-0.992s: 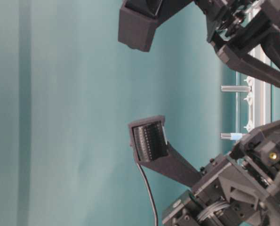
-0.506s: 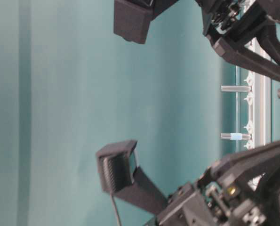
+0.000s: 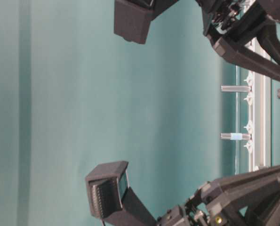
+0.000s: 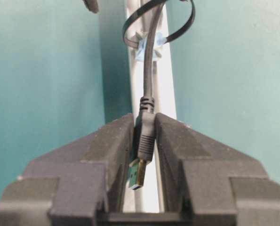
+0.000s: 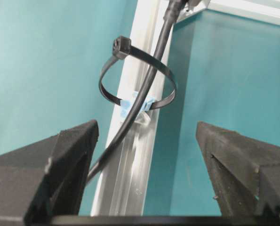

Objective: Insert the wire through the string loop located in the center.
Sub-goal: 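Pull the cable leftward through the loop with the left gripper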

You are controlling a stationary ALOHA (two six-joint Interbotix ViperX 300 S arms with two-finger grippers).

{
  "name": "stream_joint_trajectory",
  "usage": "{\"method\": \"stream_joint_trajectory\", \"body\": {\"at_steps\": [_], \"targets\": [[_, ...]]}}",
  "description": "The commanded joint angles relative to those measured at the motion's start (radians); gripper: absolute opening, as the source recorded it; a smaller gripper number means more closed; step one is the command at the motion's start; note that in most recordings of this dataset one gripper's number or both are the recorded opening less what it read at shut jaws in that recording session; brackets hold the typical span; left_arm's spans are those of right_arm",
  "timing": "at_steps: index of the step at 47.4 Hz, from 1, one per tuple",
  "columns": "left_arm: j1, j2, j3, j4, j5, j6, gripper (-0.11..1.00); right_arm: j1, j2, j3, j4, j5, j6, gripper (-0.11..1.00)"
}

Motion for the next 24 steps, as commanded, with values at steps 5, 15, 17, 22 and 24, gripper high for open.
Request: {"method": "stream_joint_trajectory", "body": {"at_steps": [5, 15, 17, 22, 24], "targets": [[0.003, -0.052, 0.006, 0.003, 0.026, 0.003, 0.19, 0.0, -0.026, -0.008, -0.002, -0.005, 0.003, 0.84], [0.003, -0.103, 0.054, 0.002, 0.06, 0.0, 0.19, 0.0, -0.026, -0.008, -0.002, -0.003, 0.002, 0.84], [0.003, -0.115, 0.066, 0.002, 0.063, -0.005, 0.19, -0.002, -0.026, -0.008, -0.002, -0.003, 0.003, 0.84], [0.003, -0.144, 0.097, 0.002, 0.066, -0.02, 0.19, 0.0, -0.026, -0.008, -0.002, -0.003, 0.002, 0.84], [0.003, -0.156, 0.11, 0.002, 0.066, -0.028, 0.19, 0.0, -0.026, -0.008, -0.002, -0.003, 0.002, 0.84]]}}
